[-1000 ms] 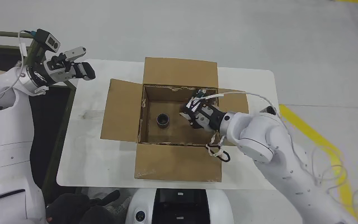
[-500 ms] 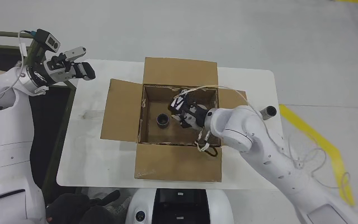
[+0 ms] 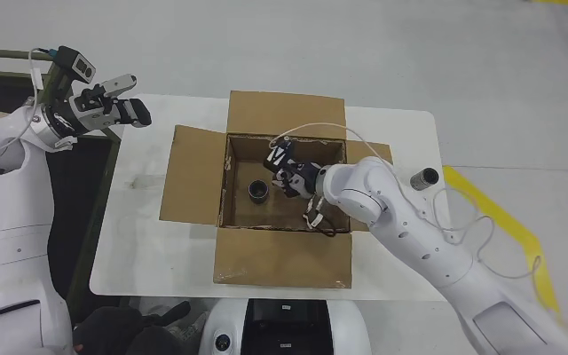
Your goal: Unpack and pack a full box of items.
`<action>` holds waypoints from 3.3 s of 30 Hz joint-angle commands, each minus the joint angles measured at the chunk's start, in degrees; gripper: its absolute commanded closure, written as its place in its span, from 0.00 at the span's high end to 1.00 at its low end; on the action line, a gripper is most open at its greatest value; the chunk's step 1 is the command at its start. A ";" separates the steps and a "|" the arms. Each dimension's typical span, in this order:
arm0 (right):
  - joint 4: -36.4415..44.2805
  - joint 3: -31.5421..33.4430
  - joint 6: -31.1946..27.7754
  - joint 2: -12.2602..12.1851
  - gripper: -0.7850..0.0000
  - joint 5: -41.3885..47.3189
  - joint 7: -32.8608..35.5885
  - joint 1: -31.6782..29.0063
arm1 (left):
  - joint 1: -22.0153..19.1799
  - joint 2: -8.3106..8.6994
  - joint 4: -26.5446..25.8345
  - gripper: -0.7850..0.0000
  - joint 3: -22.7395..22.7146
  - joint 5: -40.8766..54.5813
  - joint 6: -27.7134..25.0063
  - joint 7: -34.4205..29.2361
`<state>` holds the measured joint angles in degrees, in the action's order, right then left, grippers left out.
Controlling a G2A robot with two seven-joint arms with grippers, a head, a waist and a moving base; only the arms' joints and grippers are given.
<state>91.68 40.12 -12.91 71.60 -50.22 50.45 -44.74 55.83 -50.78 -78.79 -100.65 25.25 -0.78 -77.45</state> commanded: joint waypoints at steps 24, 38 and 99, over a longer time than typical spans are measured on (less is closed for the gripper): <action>-12.92 -4.72 1.30 4.28 0.00 1.48 -1.00 3.13 | 0.00 0.00 0.00 1.00 0.00 0.00 0.00 0.00; -18.91 -6.22 0.71 6.67 0.00 2.42 -0.74 5.22 | 0.00 0.00 0.00 1.00 0.00 0.00 0.00 0.00; 17.54 25.10 -4.02 -0.51 0.69 -3.40 5.66 -16.48 | 0.00 0.00 0.00 1.00 0.00 0.00 0.00 0.00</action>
<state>108.38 63.54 -16.88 71.35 -53.72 56.44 -60.19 55.83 -50.78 -78.79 -100.65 25.25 -0.78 -77.45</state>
